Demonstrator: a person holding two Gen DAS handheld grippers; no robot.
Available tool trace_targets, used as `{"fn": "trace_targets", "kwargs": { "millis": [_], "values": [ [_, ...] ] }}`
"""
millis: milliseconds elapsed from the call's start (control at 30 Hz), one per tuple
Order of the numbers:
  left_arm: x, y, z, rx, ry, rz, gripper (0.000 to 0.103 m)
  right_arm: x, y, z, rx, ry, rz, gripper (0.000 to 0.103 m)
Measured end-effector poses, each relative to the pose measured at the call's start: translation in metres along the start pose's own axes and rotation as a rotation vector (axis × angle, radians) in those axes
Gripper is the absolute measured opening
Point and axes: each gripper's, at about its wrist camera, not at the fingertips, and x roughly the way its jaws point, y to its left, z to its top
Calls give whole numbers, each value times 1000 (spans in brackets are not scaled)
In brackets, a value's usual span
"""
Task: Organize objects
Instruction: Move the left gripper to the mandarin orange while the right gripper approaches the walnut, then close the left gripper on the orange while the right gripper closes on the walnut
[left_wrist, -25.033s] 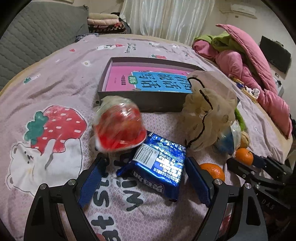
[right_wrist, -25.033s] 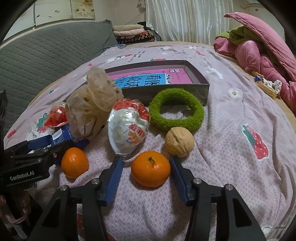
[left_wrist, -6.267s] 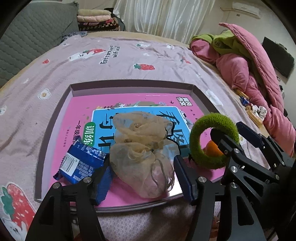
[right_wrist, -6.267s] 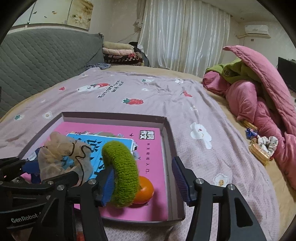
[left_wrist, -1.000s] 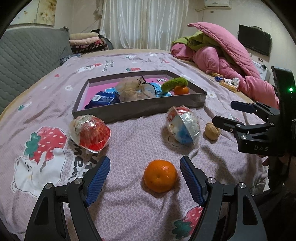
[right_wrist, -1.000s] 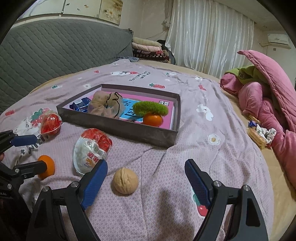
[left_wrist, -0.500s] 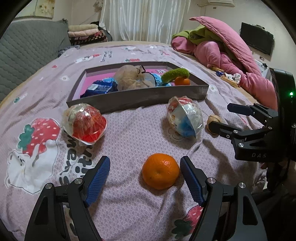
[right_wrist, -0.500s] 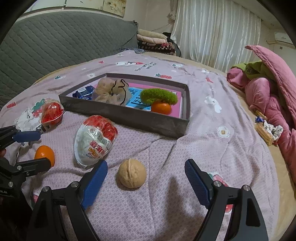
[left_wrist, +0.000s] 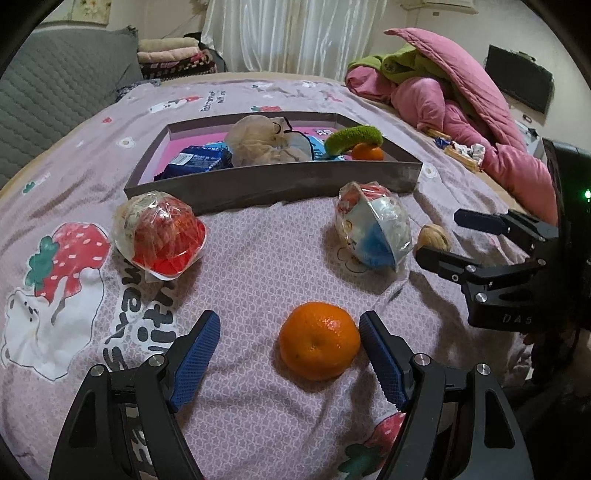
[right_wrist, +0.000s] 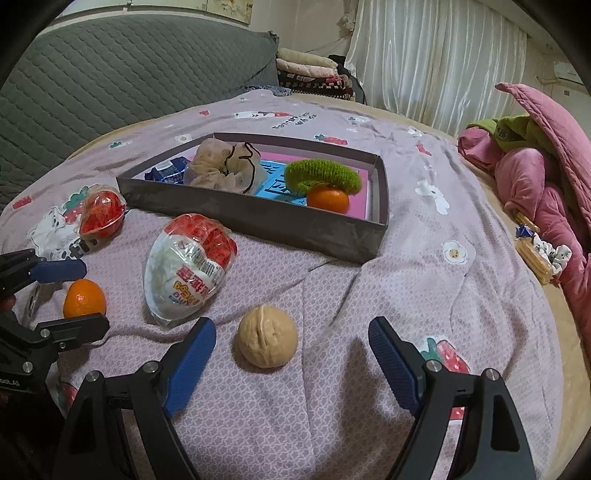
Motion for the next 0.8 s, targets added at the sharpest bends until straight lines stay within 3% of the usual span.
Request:
{"fn": "trace_targets", "kwargs": {
  "millis": [333, 800],
  "values": [
    [5, -7, 1, -13, 21, -22, 75, 8, 2, 0, 9, 24, 15, 68],
    [7, -9, 4, -36, 46, -62, 52, 10, 14, 0, -60, 33, 25, 37]
  ]
}}
